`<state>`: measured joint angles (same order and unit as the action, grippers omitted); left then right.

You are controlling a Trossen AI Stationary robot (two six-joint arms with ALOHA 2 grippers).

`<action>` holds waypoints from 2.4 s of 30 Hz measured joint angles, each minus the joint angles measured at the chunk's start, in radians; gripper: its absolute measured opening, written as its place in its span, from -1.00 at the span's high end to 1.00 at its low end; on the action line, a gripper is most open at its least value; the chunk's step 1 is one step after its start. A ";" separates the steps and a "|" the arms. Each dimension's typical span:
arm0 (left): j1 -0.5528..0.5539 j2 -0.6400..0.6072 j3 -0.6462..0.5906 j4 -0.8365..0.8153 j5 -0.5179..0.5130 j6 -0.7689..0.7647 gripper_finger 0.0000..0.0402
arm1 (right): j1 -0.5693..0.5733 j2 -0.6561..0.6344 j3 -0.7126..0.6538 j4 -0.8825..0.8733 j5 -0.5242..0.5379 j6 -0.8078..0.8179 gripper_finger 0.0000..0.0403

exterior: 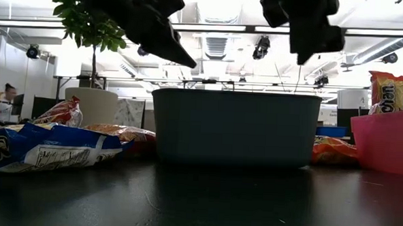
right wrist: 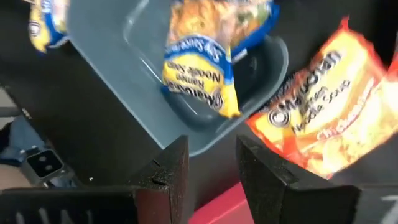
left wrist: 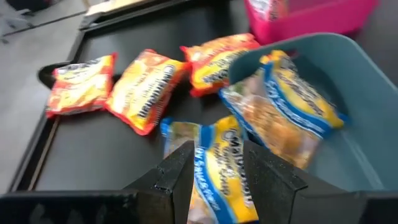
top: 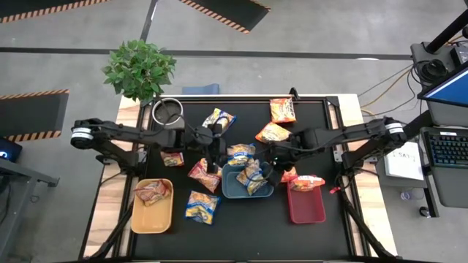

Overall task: Sort Maruchan noodles
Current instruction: Adjust the blue noodle pack

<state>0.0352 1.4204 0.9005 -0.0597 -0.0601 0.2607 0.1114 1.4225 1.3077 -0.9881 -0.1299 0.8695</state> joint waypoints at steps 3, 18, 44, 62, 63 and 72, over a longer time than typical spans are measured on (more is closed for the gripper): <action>-0.027 0.000 0.000 -0.028 0.000 0.000 0.40 | 0.014 0.014 -0.012 -0.005 0.016 0.012 0.40; -0.080 0.000 -0.006 -0.074 0.000 -0.087 0.40 | 0.022 0.135 -0.015 0.069 0.159 -0.158 0.40; -0.089 0.001 -0.060 0.000 0.001 -0.087 0.40 | 0.022 0.164 -0.016 0.086 0.210 -0.235 0.40; -0.089 0.001 -0.066 0.004 0.001 -0.087 0.40 | 0.021 0.165 -0.027 0.157 0.213 -0.221 0.40; -0.089 0.001 -0.066 0.006 0.001 -0.087 0.40 | 0.021 0.165 -0.028 0.157 0.213 -0.215 0.40; -0.089 0.001 -0.066 0.007 0.001 -0.090 0.40 | 0.021 0.165 -0.052 0.165 0.263 -0.196 0.40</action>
<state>-0.0536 1.4216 0.8341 -0.0531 -0.0593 0.1707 0.1326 1.5875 1.2557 -0.8232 0.1333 0.6731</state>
